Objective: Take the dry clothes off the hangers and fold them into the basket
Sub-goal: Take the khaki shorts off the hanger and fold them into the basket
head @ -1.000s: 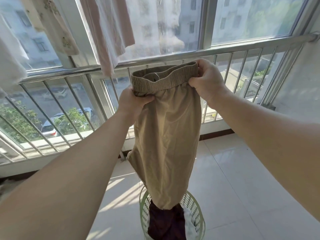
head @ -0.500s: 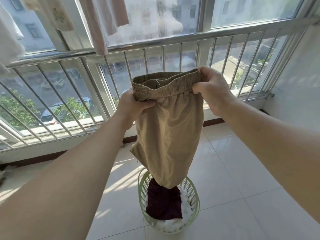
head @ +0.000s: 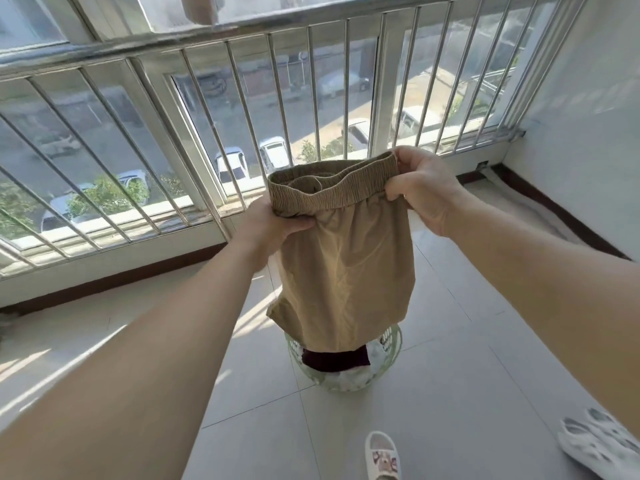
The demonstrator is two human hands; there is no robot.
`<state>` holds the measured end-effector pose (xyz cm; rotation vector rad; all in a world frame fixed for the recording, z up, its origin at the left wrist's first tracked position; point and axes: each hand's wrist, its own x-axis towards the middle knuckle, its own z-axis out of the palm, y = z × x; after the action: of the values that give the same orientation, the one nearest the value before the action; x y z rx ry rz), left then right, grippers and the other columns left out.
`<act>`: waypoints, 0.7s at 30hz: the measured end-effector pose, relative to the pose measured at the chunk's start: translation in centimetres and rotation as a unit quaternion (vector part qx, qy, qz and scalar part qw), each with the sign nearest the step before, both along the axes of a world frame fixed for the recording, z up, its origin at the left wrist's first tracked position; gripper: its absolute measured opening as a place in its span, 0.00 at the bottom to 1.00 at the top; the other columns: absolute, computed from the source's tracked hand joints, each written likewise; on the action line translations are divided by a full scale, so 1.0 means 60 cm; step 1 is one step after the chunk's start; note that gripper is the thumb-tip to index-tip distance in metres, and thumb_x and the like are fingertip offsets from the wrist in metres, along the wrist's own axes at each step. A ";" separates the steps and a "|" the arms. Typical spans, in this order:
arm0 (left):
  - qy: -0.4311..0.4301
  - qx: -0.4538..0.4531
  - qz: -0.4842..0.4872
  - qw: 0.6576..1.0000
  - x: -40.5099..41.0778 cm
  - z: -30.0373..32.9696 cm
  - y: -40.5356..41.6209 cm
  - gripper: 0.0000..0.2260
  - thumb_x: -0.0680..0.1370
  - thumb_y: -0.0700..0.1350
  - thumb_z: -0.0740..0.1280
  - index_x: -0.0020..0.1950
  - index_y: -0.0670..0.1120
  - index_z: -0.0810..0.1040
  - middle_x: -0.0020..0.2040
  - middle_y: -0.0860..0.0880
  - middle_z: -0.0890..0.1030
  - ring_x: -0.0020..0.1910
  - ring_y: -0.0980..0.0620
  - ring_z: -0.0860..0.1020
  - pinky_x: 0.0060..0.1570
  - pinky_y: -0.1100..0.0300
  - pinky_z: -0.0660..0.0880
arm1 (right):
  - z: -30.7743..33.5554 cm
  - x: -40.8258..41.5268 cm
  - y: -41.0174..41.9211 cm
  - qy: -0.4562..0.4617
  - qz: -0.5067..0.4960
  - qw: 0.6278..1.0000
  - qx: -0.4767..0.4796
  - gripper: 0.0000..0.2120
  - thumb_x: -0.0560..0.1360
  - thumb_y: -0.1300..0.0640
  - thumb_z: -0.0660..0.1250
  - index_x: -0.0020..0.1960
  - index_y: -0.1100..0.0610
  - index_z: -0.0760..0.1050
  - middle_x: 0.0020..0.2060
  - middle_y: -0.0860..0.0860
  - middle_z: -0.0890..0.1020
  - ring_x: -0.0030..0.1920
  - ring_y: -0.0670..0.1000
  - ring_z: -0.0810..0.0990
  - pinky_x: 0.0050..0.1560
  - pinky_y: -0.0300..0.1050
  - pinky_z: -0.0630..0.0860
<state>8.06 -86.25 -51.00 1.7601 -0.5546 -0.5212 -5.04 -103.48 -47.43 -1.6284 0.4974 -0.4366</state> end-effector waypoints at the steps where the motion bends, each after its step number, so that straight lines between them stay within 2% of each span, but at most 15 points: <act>1: 0.012 0.004 -0.003 1.000 0.000 -0.013 0.010 0.20 0.66 0.33 0.74 0.56 0.45 0.78 0.49 0.51 0.81 0.48 0.54 0.78 0.42 0.67 0.73 | -0.011 -0.004 0.011 0.007 -0.003 1.000 -0.001 0.19 0.64 0.77 0.57 0.42 0.56 0.75 0.38 0.55 0.75 0.43 0.53 0.74 0.43 0.45 0.71; 3: 0.028 0.009 -0.005 1.000 -0.001 -0.031 0.019 0.20 0.66 0.33 0.74 0.56 0.45 0.78 0.50 0.50 0.81 0.49 0.52 0.78 0.44 0.65 0.73 | -0.024 -0.010 0.022 0.017 -0.006 1.000 -0.007 0.19 0.64 0.77 0.57 0.41 0.55 0.76 0.38 0.55 0.75 0.43 0.53 0.73 0.44 0.47 0.71; 7: 0.047 0.001 -0.039 0.998 -0.007 -0.069 0.028 0.19 0.67 0.30 0.73 0.54 0.47 0.78 0.47 0.52 0.81 0.46 0.56 0.78 0.42 0.70 0.75 | -0.066 -0.014 0.030 0.039 -0.014 0.999 -0.023 0.21 0.65 0.78 0.58 0.41 0.53 0.76 0.38 0.54 0.76 0.43 0.53 0.74 0.44 0.47 0.71; 9: 0.046 0.004 -0.042 0.998 -0.002 -0.088 0.026 0.20 0.67 0.30 0.73 0.54 0.47 0.78 0.50 0.51 0.82 0.49 0.54 0.79 0.45 0.67 0.75 | -0.088 -0.009 0.024 0.046 -0.015 0.998 -0.037 0.23 0.65 0.78 0.59 0.42 0.51 0.76 0.39 0.53 0.77 0.44 0.52 0.75 0.46 0.46 0.74; 11: 0.050 0.014 -0.035 0.998 0.009 -0.107 0.018 0.20 0.67 0.31 0.73 0.55 0.47 0.79 0.52 0.49 0.81 0.51 0.52 0.79 0.47 0.65 0.74 | -0.112 0.003 0.013 0.054 -0.010 0.997 -0.050 0.24 0.66 0.78 0.60 0.43 0.49 0.76 0.42 0.54 0.79 0.46 0.52 0.77 0.50 0.46 0.76; 14: 0.063 0.027 -0.018 0.998 0.035 -0.135 -0.012 0.20 0.68 0.30 0.72 0.56 0.44 0.78 0.51 0.49 0.81 0.51 0.51 0.78 0.44 0.67 0.73 | -0.147 0.038 -0.019 0.068 -0.012 0.995 -0.070 0.25 0.67 0.79 0.61 0.44 0.49 0.75 0.46 0.55 0.80 0.48 0.52 0.78 0.51 0.44 0.77; 18: 0.085 0.041 0.014 0.995 0.086 -0.169 -0.063 0.20 0.68 0.30 0.71 0.58 0.43 0.77 0.50 0.50 0.80 0.51 0.50 0.78 0.44 0.65 0.73 | -0.191 0.102 -0.070 0.091 -0.007 0.992 -0.085 0.24 0.68 0.76 0.62 0.45 0.46 0.75 0.45 0.51 0.80 0.51 0.54 0.79 0.54 0.46 0.77; 21: 0.082 0.055 0.024 0.995 0.124 -0.195 -0.100 0.20 0.68 0.30 0.71 0.58 0.42 0.77 0.50 0.49 0.80 0.50 0.51 0.77 0.42 0.68 0.73 | -0.222 0.147 -0.106 0.099 0.003 0.992 -0.084 0.22 0.69 0.77 0.62 0.48 0.51 0.75 0.46 0.52 0.79 0.50 0.52 0.78 0.52 0.44 0.77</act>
<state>15.51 -92.23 -62.69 1.8092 -0.3734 -0.6669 3.78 -109.85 -60.77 -1.8465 0.6171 -0.3211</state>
